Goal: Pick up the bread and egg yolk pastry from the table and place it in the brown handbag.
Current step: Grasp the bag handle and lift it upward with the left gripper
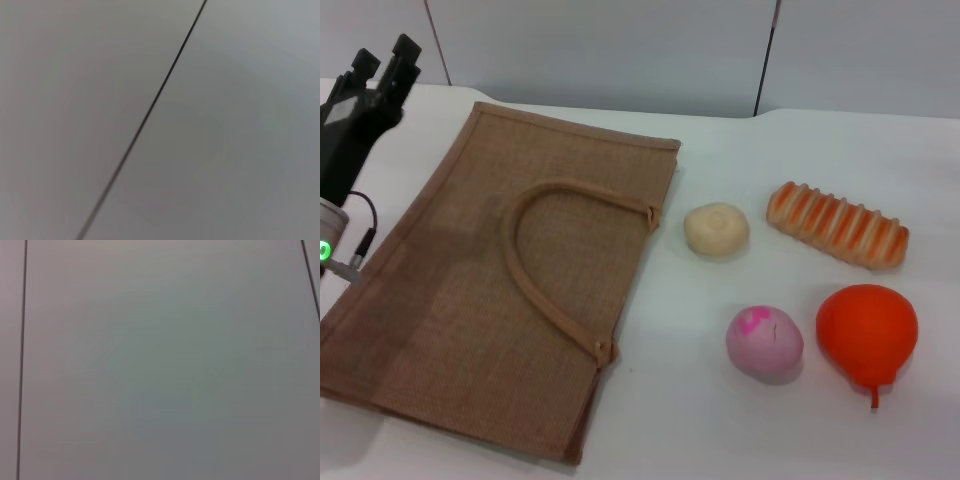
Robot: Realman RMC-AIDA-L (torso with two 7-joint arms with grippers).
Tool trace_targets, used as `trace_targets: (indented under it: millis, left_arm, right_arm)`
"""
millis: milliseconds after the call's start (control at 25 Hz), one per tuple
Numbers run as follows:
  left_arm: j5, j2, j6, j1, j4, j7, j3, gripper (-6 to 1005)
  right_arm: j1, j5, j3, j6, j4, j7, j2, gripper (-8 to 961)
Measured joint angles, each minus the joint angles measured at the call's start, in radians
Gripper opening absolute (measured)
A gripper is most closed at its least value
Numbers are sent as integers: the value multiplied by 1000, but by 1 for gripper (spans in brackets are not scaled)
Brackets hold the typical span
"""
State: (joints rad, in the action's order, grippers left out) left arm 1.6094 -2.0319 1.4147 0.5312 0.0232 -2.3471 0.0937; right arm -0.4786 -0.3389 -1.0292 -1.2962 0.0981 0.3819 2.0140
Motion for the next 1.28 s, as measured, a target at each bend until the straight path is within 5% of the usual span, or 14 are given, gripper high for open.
trace_targets:
  millis: [240, 480, 760, 1280]
  left_arm:
    - [-280, 1, -39, 37, -293, 558, 0, 714]
    - [-758, 11, -99, 144, -561, 1018, 0, 712]
    - [-1194, 43, -106, 269, -633, 1189, -2, 699]
    - [-1300, 29, -197, 304, -638, 1359, -327, 661]
  right_arm:
    - [0, 0, 0, 0, 2, 0, 0, 868]
    - [-2, 0, 0, 0, 2, 0, 0, 865]
    - [-3, 0, 0, 0, 5, 0, 0, 861]
    - [0, 0, 10, 0, 8, 0, 0, 854]
